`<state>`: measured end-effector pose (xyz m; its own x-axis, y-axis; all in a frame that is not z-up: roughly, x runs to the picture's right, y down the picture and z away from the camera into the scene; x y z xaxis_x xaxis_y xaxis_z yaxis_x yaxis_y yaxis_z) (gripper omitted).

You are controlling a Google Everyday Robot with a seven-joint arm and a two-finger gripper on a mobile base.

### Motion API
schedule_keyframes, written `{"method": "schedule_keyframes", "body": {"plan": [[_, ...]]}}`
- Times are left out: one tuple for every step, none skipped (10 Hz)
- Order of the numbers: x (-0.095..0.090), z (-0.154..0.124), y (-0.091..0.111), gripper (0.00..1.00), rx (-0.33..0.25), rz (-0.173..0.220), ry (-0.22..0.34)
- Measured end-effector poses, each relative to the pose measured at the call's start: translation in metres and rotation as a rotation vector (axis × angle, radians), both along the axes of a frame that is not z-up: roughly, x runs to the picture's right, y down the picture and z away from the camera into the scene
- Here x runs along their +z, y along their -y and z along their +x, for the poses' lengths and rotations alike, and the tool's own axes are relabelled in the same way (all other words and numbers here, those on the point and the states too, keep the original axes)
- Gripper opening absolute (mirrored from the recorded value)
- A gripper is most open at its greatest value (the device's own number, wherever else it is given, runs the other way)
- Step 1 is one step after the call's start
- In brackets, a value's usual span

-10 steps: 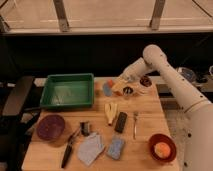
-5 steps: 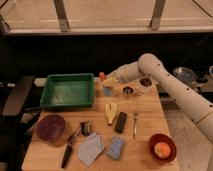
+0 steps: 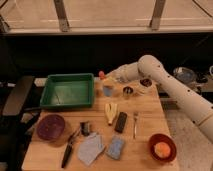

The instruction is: Place pepper in plastic cup

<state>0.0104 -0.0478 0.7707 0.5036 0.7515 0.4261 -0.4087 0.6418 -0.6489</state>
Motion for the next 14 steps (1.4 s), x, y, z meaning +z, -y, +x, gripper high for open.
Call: {"method": "schedule_keyframes", "body": {"plan": [[0.010,-0.008,0.000,0.00,-0.003,-0.013,0.012],[0.017,-0.012,0.002,0.00,-0.002,-0.024,0.020],[0.022,-0.013,0.003,0.00,-0.001,-0.032,0.023],[0.028,-0.015,0.006,0.00,-0.001,-0.038,0.028],[0.033,-0.020,0.009,0.00,-0.004,-0.039,0.033],[0.035,-0.020,0.011,0.00,0.001,-0.040,0.036],[0.039,-0.016,0.013,0.00,0.012,-0.045,0.039],[0.047,-0.016,0.015,0.00,0.025,-0.050,0.049],[0.051,-0.018,0.016,0.00,0.033,-0.052,0.057],[0.057,-0.018,0.017,0.00,0.048,-0.058,0.067],[0.062,-0.017,0.017,0.00,0.059,-0.063,0.072],[0.069,-0.016,0.017,0.01,0.070,-0.068,0.075],[0.073,-0.018,0.018,0.05,0.077,-0.069,0.078],[0.079,-0.019,0.020,0.17,0.089,-0.069,0.082]]}}
